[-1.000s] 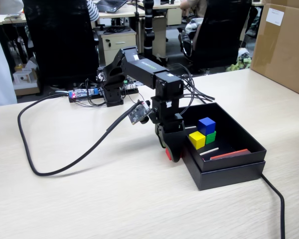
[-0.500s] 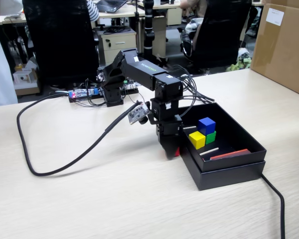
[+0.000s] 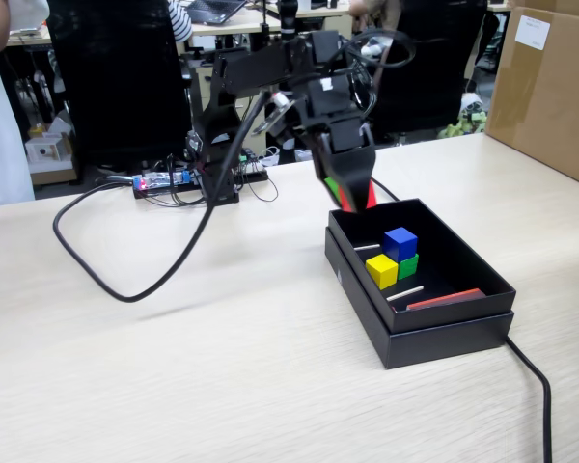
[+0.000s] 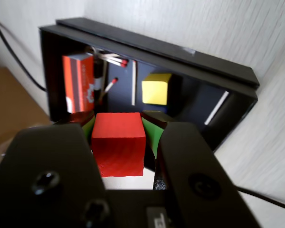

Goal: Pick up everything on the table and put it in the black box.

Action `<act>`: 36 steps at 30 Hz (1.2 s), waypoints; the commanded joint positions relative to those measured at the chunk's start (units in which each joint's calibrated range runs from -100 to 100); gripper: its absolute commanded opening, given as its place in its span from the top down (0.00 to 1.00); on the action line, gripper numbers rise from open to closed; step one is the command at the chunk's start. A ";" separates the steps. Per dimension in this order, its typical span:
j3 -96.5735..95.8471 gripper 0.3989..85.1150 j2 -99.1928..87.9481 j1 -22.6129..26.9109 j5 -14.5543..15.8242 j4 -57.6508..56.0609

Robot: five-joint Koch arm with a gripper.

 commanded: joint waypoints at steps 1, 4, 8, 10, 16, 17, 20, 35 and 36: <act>4.49 0.87 3.94 1.76 0.20 -0.31; 6.12 0.87 9.68 2.10 0.63 -0.31; 7.66 0.86 16.56 2.20 0.93 -0.31; 7.66 0.86 18.28 2.00 1.03 -0.31; 7.57 0.86 21.27 1.66 1.17 -0.31; 7.57 0.86 21.73 1.66 1.17 -0.31; 7.57 0.86 22.87 1.66 1.22 -0.31; 4.22 0.47 17.94 1.32 1.12 -2.82; 3.13 0.47 14.50 1.27 0.98 -2.82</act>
